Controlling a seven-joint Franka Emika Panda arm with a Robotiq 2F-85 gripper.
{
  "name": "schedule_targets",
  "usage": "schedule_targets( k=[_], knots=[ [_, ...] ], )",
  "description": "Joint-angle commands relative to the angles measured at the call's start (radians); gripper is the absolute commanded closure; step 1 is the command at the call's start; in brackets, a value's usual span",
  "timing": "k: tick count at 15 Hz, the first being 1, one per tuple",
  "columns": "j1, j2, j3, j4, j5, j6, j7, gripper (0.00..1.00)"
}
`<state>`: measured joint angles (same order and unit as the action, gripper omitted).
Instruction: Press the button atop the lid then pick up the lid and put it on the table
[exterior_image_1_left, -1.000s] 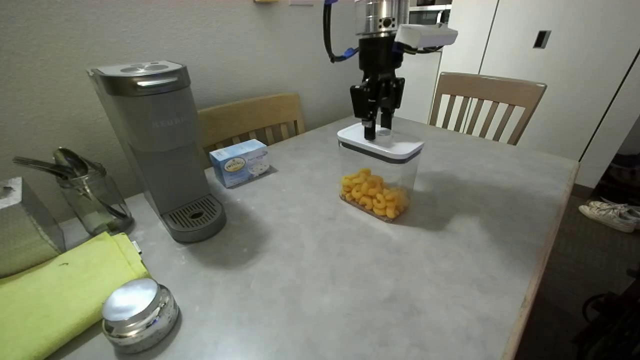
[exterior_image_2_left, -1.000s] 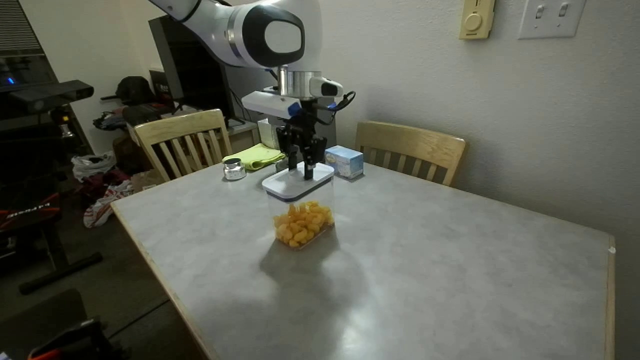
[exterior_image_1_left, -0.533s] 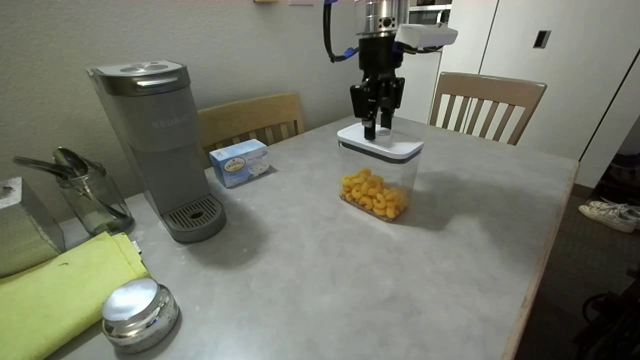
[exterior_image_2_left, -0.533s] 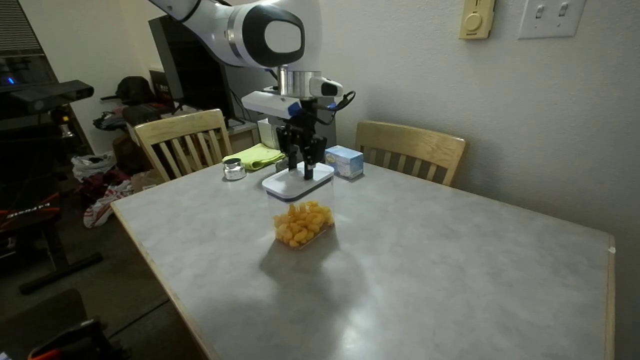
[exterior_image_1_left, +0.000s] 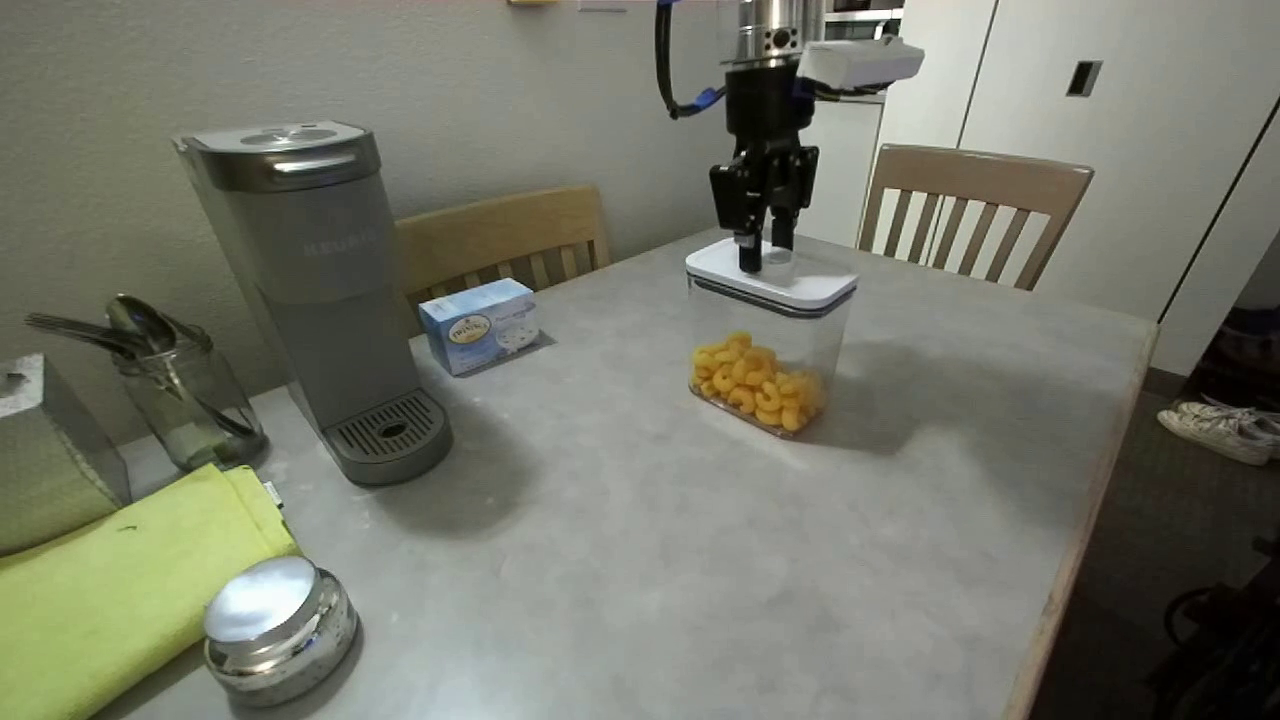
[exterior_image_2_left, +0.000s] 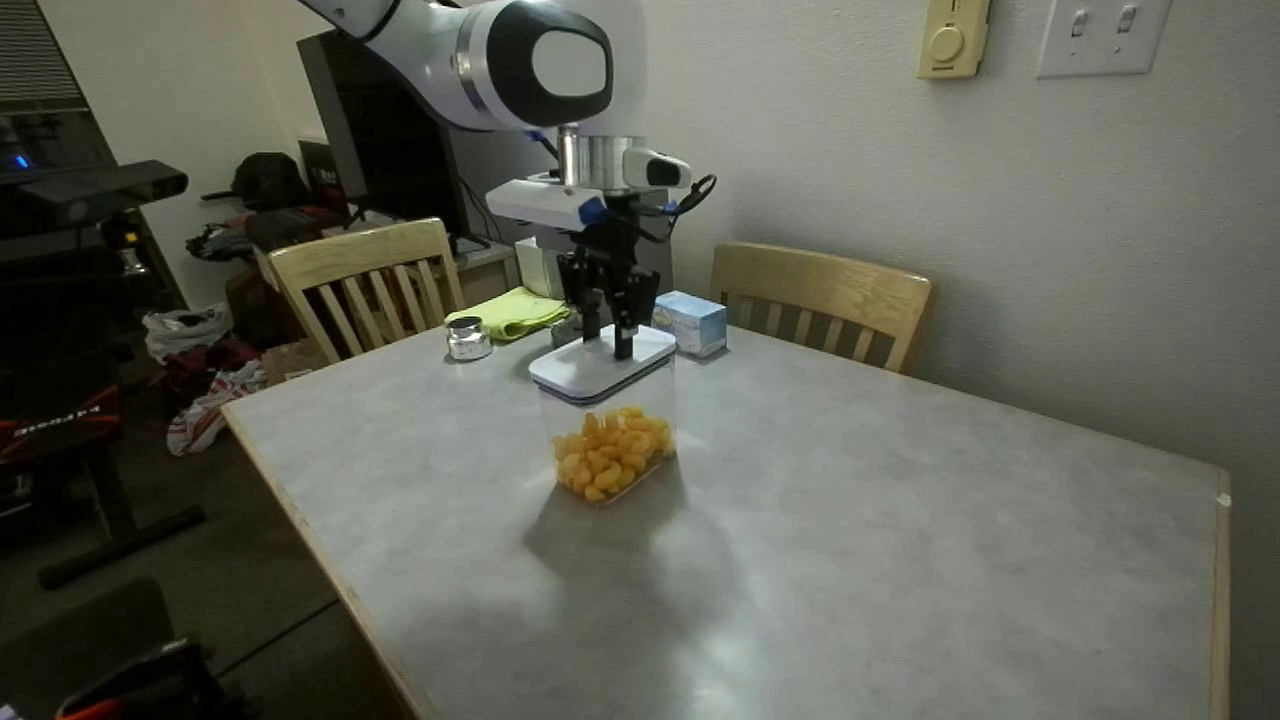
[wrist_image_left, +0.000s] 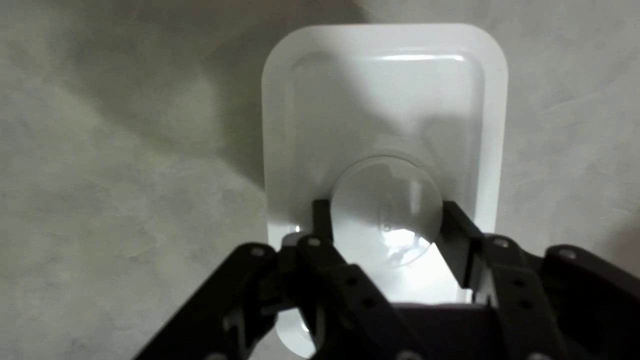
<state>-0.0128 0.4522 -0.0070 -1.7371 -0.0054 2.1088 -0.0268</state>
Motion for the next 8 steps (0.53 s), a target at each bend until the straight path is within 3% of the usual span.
schedule_targets(
  k=[1, 8],
  knots=[
    [0.005, -0.029, -0.013, 0.010, -0.024, -0.046, 0.023, 0.71],
    [0.004, -0.048, -0.014, 0.036, -0.023, -0.065, 0.027, 0.71]
  ],
)
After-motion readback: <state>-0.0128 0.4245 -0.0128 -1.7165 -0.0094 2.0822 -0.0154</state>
